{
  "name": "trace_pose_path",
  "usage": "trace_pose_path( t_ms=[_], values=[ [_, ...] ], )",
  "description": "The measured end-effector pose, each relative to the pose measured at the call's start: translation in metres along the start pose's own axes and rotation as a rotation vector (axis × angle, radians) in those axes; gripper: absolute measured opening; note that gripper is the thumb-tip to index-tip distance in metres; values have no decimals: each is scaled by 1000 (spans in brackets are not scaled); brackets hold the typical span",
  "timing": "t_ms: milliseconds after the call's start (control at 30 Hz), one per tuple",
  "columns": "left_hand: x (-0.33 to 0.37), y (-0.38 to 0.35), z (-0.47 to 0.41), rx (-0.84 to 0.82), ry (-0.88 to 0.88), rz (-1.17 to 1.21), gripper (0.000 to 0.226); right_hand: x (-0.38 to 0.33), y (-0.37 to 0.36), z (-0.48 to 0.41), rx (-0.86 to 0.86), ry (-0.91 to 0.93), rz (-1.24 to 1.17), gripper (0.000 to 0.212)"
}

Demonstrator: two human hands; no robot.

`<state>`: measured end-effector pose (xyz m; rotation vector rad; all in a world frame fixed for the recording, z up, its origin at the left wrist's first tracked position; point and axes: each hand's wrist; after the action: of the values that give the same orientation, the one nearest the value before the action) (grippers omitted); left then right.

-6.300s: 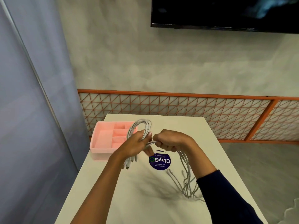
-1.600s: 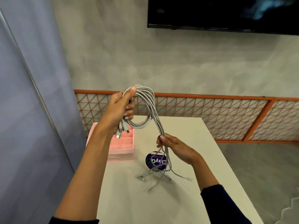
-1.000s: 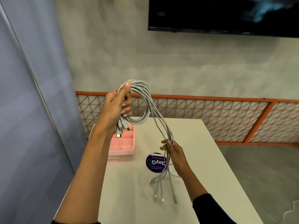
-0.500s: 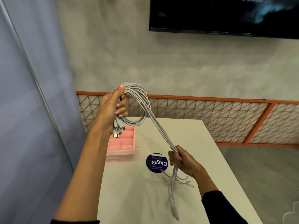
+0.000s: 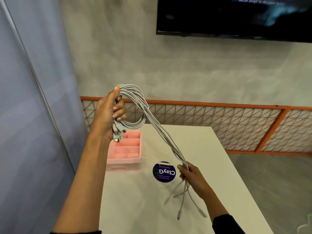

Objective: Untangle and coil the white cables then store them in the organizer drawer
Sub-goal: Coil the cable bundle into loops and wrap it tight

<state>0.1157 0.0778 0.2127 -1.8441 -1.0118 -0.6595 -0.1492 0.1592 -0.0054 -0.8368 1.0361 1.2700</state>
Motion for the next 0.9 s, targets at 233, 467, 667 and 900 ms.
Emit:
trace_pose_path(
  t_ms=[233, 467, 667, 900],
  values=[
    [-5, -5, 2, 1, 5, -33, 37, 22, 4, -8, 355, 54, -36, 17],
    [1, 2, -2, 30, -7, -2, 37, 16, 20, -1, -109, -271, -200, 45],
    [1, 18, -8, 136, -11, 69, 37, 25, 61, 4, -802, -325, -519, 22],
    [-14, 26, -8, 245, 12, 89, 38, 6, 46, 7, -425, -191, -562, 48]
  ],
)
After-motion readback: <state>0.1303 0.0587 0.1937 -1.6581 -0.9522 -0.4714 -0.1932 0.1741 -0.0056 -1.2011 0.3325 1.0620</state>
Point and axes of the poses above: each hand's wrist, its own z-axis away from the middle knuckle, its own y-axis out of the back of the hand, x = y × z, and after that the axes turned 13 degrees about -y, right-handed
